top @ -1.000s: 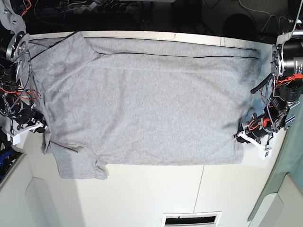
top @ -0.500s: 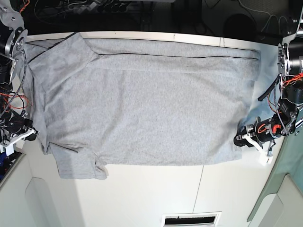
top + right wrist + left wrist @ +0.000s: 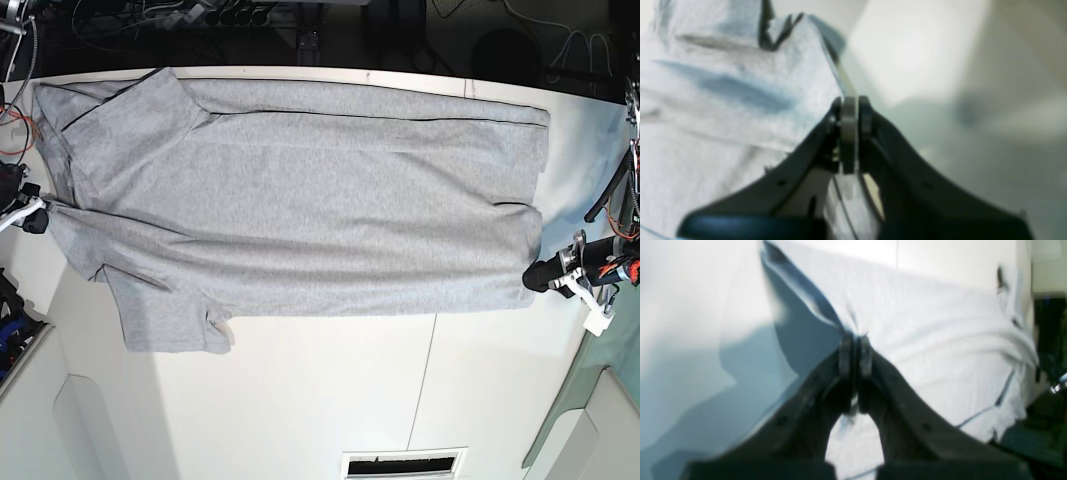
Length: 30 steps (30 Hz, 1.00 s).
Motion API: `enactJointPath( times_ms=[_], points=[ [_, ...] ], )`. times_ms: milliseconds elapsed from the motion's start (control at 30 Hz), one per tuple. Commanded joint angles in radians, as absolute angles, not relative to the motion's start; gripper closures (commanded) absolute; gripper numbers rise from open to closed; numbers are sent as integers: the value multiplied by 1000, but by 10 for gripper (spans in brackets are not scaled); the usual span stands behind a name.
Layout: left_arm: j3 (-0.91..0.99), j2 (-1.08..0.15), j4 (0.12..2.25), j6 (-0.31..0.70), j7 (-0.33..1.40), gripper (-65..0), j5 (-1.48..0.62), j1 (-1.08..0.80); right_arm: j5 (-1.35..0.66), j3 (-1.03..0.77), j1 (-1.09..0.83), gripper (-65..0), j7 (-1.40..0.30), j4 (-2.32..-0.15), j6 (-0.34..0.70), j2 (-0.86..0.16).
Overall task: Layout the t-shirt on the table in an organized manner, then fold the t-shirt properly
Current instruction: 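Grasp the hem corners and fold the hem over toward the collar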
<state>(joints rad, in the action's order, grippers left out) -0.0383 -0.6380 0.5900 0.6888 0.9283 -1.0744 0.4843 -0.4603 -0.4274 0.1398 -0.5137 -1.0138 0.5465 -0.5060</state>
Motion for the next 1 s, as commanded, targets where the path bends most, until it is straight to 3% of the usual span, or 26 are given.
enactJointPath(
  times_ms=[0, 233, 267, 367, 433, 733, 967],
  points=[
    [-33, -679, 636, 698, 929, 0, -1096, 473, -482, -461, 131, 0, -491, -1048, 551, -535],
    [-33, -707, 822, 698, 916, 0, -1100, 289, -526, -530, 71, 0, -498, -1071, 551, -533],
    [-33, -707, 839, 698, 917, 0, -1102, 273, -535, -530, 71, -22, -499, -1071, 550, -530],
    [-33, -706, 892, 698, 917, 0, -1112, 239, -567, -530, 74, -277, -497, -1071, 550, -524],
    [-33, -707, 925, 698, 918, 0, -1111, 229, -594, -530, 89, -347, -493, -1072, 550, -516],
    [-33, -707, 990, 698, 967, 0, -1111, 229, -470, -503, 283, -347, -461, -1052, 503, -392],
    [-33, -707, 990, 698, 970, 0, -1111, 229, -257, -293, 423, -347, -336, -773, 443, -321]
  ],
)
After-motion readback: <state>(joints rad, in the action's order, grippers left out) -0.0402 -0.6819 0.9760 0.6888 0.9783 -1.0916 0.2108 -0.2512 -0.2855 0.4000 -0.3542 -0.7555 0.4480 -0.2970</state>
